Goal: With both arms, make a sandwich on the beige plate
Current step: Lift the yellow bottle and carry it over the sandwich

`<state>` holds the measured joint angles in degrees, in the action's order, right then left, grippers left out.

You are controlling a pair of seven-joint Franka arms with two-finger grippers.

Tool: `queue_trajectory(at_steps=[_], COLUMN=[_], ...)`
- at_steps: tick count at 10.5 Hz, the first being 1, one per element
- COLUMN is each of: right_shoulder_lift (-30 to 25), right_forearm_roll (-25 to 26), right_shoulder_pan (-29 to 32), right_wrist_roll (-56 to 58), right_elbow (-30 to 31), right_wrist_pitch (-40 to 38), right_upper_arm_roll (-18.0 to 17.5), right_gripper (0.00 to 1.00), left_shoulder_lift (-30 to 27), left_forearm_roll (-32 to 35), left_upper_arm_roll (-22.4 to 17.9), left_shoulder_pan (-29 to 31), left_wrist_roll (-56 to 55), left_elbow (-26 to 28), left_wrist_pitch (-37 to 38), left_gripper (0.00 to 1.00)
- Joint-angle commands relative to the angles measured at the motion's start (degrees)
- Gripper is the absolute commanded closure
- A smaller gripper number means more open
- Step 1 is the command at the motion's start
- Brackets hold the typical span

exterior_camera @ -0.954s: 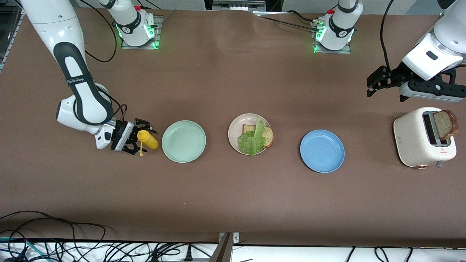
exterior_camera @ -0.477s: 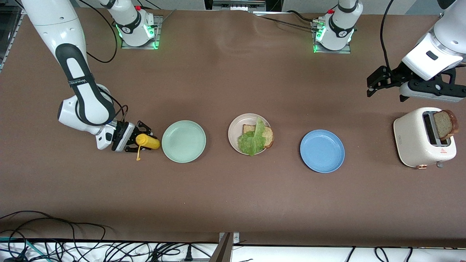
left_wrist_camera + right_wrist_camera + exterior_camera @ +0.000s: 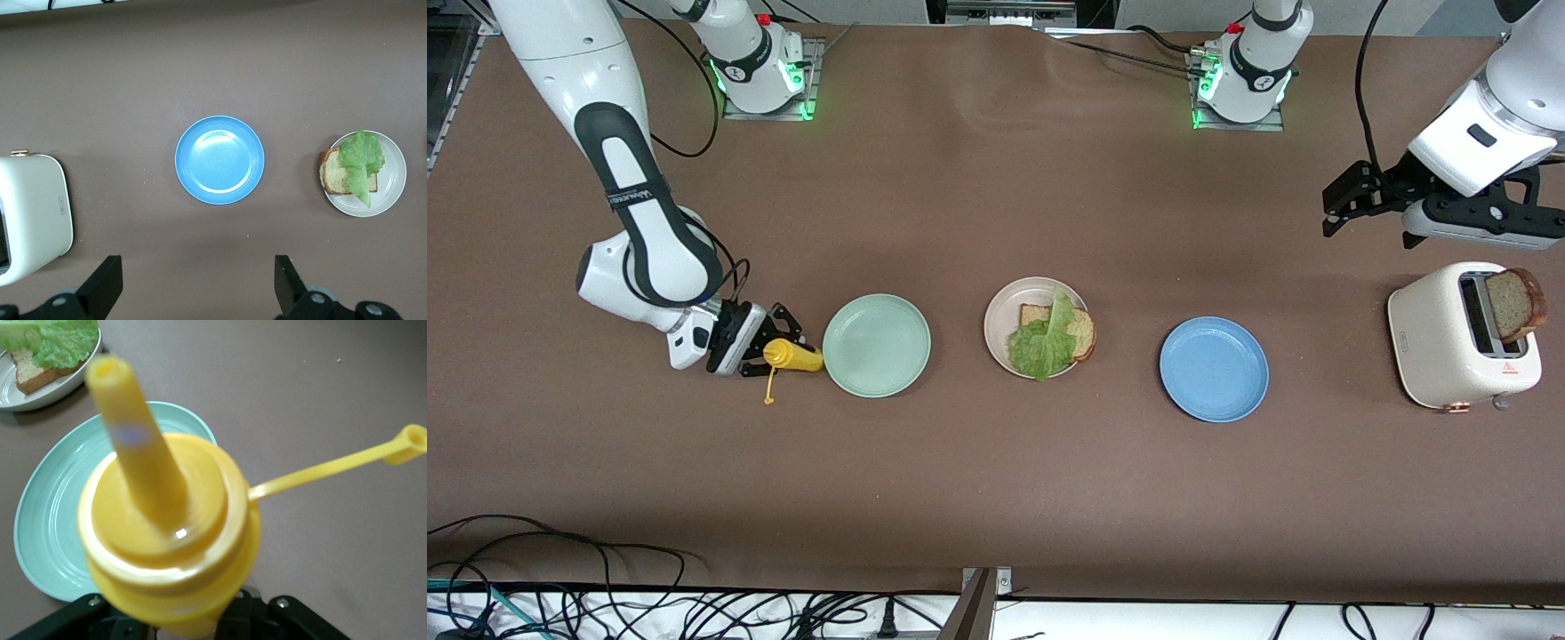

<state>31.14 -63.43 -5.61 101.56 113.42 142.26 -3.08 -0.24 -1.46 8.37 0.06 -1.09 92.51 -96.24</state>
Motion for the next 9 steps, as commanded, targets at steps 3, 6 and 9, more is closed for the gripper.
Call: queue_trajectory(at_steps=[3,6,9], right_shoulder_lift=[-4.2,-6.5,-7.3], right_forearm_roll=[14.3,27.3,35.9], right_shoulder_pan=[-2.5,-5.7,-14.7], right_wrist_roll=[-15.1,-28.7,-42.5], right_elbow=[-2.1,-3.5,-5.9], right_wrist_pitch=[1.2,0.7,-0.2], right_upper_arm_roll=[-0.3,0.2,5.3], right_gripper=[1.00,1.00,1.00], left_shoulder_lift=[-0.1,-0.1,0.1], left_forearm_roll=[-1.4,-1.5,-1.4], left_upper_arm_roll=[0.0,0.1,0.1], left_shoulder_pan=[0.0,0.0,0.0], left_wrist_roll=[-0.3,-0.4,-0.7], left_elbow=[-0.5,-0.6,-0.5], left_wrist_pitch=[1.0,1.0,0.9], left_gripper=[0.00,0.00,0.00])
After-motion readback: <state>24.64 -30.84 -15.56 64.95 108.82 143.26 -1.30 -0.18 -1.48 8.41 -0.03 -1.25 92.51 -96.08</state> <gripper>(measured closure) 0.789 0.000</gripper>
